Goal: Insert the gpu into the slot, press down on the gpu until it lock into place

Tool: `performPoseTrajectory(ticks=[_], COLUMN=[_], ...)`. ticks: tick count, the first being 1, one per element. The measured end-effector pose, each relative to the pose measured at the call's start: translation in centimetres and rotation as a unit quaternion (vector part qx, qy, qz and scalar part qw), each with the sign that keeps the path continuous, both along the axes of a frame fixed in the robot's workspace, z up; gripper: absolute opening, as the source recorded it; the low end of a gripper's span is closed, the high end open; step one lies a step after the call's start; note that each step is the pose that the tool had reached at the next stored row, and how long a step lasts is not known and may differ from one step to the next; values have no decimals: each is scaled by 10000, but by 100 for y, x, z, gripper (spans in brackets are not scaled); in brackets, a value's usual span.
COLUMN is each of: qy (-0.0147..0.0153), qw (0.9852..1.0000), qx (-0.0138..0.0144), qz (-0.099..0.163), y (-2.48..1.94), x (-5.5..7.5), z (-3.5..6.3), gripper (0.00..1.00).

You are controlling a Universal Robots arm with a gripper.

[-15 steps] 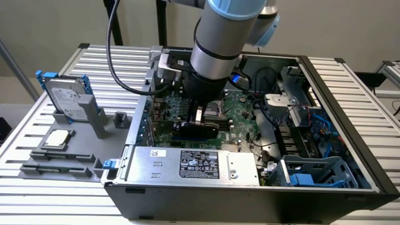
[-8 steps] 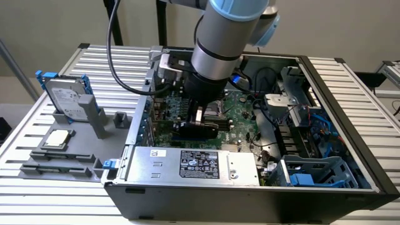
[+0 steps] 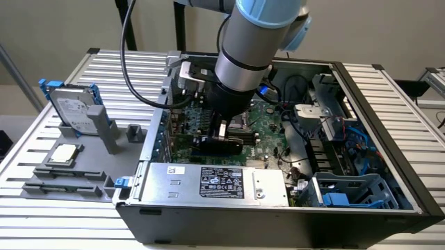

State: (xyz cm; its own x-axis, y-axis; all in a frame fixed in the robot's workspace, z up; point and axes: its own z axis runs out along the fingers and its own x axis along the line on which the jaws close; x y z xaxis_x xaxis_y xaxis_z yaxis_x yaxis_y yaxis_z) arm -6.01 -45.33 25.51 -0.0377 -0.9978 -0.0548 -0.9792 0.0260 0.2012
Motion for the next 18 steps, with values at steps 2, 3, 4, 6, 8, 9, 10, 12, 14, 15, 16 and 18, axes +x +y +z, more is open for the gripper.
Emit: performPoseTrajectory(ticks=[2, 3, 4, 6, 8, 9, 10, 12, 14, 15, 16, 18], qy=[17, 23, 27, 29, 31, 32, 32, 32, 29, 27, 32, 32], qw=[10000, 10000, 10000, 10000, 10000, 10000, 10000, 10000, 10000, 10000, 10000, 10000], qx=[3, 5, 7, 14, 16, 18, 22, 27, 36, 47, 30, 28], qz=[0, 0, 0, 0, 0, 0, -1, -1, -1, -2, -2, -1], y=[0, 0, -1, 0, 0, 0, 0, 0, 2, 4, 2, 0], x=[5, 8, 10, 15, 18, 19, 19, 19, 19, 19, 19, 19], z=[-7, -12, -17, -33, -44, -45, -46, -47, -30, -5, 48, 143], gripper=[26, 26, 26, 26, 26, 26, 26, 26, 26, 26, 27, 27])
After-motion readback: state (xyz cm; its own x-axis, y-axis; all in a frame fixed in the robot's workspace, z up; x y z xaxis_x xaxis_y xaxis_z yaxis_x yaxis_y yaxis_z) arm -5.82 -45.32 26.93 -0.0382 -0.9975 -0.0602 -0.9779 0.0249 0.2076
